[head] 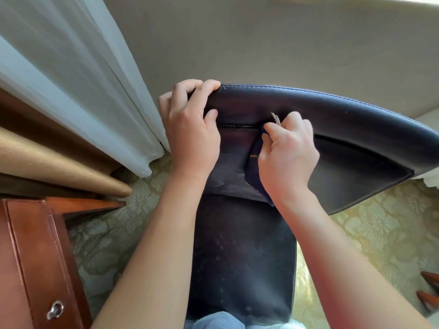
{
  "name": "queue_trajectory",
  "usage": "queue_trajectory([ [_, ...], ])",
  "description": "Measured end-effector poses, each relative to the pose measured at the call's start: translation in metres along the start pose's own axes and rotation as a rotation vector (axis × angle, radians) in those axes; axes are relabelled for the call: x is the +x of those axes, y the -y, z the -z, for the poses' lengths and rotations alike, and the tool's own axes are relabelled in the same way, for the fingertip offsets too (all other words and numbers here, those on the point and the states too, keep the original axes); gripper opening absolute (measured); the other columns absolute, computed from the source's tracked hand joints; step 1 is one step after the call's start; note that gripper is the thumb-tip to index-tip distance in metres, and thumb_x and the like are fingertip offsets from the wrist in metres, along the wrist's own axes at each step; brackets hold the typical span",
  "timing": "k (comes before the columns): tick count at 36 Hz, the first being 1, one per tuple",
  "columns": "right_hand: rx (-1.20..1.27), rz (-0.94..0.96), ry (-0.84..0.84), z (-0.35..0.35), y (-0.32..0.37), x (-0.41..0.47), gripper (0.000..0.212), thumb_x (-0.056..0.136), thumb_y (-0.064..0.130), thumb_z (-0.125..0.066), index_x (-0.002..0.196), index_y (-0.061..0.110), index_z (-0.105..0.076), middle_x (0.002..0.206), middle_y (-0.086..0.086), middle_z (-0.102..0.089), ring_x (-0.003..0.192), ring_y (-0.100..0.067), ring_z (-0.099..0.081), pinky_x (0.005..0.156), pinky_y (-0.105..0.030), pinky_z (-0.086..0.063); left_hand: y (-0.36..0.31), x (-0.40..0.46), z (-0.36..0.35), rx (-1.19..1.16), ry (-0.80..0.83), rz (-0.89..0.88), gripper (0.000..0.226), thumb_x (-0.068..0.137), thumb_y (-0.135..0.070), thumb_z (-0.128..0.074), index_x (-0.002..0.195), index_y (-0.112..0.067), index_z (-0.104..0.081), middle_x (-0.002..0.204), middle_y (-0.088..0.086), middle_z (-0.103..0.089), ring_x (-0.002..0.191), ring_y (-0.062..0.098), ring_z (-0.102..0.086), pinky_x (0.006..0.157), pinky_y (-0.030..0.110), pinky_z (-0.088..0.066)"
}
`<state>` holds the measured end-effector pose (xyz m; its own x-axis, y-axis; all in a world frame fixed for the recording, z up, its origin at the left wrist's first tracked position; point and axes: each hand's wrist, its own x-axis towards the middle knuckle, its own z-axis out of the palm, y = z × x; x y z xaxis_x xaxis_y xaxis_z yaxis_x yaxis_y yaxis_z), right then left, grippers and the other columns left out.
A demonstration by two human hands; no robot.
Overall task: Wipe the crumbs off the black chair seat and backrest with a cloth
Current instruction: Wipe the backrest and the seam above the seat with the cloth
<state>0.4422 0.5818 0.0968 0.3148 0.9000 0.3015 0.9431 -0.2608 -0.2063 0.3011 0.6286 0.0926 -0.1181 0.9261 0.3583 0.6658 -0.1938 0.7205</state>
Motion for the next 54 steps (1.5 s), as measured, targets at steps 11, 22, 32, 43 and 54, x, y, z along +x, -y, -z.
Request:
queue_trajectory([
  [11, 0.076, 0.2, -0.021, -0.015, 0.05, -0.001, 0.019, 0.071, 0.003, -0.067, 0.061, 0.012, -0.054, 0.075, -0.005, -0.049, 0.069, -0.028, -0.045, 0.045, -0.027, -0.02, 0.003, 0.004, -0.001, -0.033, 0.015, -0.015, 0.047, 0.081, -0.003, -0.068, 0.123, -0.024, -0.071, 0.119, -0.004, -0.063, 0.109, 0.027, -0.05, 0.098, 0.019, -0.038],
  [22, 0.142, 0.07, 0.033, 0.007, 0.012, -0.01, 0.014, 0.088, 0.02, -0.066, 0.097, 0.024, -0.076, 0.088, -0.003, -0.053, 0.088, -0.028, -0.051, 0.055, -0.028, -0.031, 0.035, -0.003, 0.024, -0.191, 0.077, 0.161, 0.044, 0.086, -0.007, -0.064, 0.129, -0.019, -0.066, 0.116, 0.0, -0.065, 0.103, 0.014, -0.063, 0.094, 0.039, -0.054],
  [32, -0.016, 0.12, 0.008, -0.01, 0.03, -0.003, 0.008, 0.078, 0.006, -0.067, 0.077, 0.014, -0.069, 0.083, -0.003, -0.05, 0.081, -0.028, -0.048, 0.048, -0.026, -0.027, 0.037, 0.005, 0.019, -0.15, 0.075, 0.19, 0.038, 0.084, -0.01, -0.063, 0.12, -0.023, -0.069, 0.098, 0.002, -0.065, 0.086, 0.021, -0.063, 0.082, 0.04, -0.056],
  [43, 0.123, 0.251, -0.034, -0.032, 0.088, -0.008, 0.018, 0.076, 0.004, -0.062, 0.061, 0.01, -0.056, 0.075, -0.008, -0.052, 0.067, -0.031, -0.049, 0.05, -0.032, -0.02, 0.039, 0.01, 0.021, -0.162, 0.096, 0.18, 0.041, 0.084, -0.009, -0.059, 0.119, -0.024, -0.072, 0.093, 0.001, -0.066, 0.081, 0.018, -0.065, 0.08, 0.037, -0.054],
  [54, 0.153, 0.315, 0.055, -0.026, 0.081, -0.019, 0.009, 0.083, 0.011, -0.064, 0.077, 0.017, -0.068, 0.08, -0.002, -0.047, 0.075, -0.026, -0.045, 0.046, -0.033, -0.033, 0.043, 0.005, 0.039, -0.317, 0.195, 0.295, 0.054, 0.087, 0.009, -0.041, 0.126, -0.016, -0.069, 0.115, -0.004, -0.072, 0.107, 0.005, -0.067, 0.098, 0.027, -0.053],
])
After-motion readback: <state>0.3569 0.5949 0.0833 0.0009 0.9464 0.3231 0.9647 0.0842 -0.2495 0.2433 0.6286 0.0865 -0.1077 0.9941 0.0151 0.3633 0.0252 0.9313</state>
